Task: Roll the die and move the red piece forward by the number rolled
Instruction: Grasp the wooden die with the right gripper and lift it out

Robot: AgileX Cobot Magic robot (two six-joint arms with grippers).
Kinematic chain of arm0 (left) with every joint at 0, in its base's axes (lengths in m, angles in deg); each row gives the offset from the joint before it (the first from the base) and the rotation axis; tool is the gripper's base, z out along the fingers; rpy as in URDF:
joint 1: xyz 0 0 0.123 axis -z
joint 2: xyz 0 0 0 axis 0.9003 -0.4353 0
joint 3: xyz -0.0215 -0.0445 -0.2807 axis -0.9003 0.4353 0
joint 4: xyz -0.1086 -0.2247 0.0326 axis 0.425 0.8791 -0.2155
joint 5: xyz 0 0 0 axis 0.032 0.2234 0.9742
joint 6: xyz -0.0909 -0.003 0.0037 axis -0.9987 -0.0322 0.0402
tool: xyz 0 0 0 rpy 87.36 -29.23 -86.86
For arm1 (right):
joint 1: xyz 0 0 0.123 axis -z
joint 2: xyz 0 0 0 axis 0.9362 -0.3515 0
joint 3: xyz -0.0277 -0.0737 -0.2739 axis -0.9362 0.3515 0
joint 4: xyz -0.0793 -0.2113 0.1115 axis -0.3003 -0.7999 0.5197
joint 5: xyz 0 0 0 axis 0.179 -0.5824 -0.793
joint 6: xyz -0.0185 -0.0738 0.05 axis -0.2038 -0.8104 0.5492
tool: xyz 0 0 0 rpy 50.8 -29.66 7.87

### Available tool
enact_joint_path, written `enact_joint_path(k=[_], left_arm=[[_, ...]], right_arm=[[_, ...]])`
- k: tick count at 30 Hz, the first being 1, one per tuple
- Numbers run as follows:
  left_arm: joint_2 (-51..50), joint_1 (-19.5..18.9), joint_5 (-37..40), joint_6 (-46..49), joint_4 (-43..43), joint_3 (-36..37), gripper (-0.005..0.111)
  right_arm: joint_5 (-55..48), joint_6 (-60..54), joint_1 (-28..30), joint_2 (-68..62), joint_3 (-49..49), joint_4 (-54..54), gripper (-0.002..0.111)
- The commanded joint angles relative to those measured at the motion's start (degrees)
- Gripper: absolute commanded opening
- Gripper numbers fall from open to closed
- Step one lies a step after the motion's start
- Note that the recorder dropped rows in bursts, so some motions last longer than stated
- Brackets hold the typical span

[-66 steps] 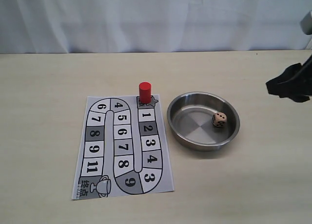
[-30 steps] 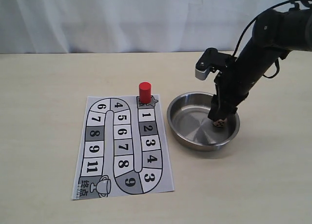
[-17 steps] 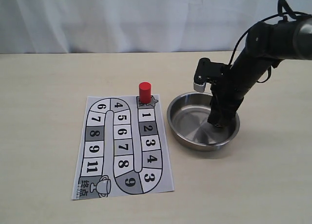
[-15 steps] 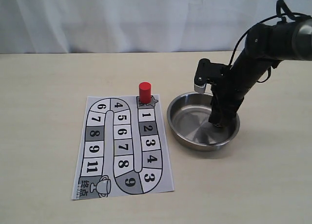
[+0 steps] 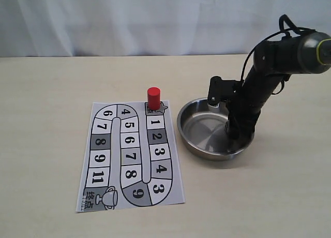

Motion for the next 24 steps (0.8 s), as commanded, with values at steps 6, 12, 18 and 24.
enact_joint_path(k=[6,12,18,24], left_arm=[[0.06,0.01,-0.59,-0.12,0.13,-0.3,0.0],[0.06,0.01,-0.59,-0.12,0.13,-0.3,0.0],[0.06,0.01,-0.59,-0.12,0.13,-0.3,0.0],[0.06,0.01,-0.59,-0.12,0.13,-0.3,0.0]], right_arm=[[0.57,0.86,0.0,-0.27,-0.19,-1.62,0.053],[0.61,1.02,0.0,-0.27,-0.19,-1.62,0.034],[-1.04,1.29,0.0,0.12,-0.19,2.72,0.004],[-0.66,19.16,0.0,6.85,-0.3,13.72,0.004]])
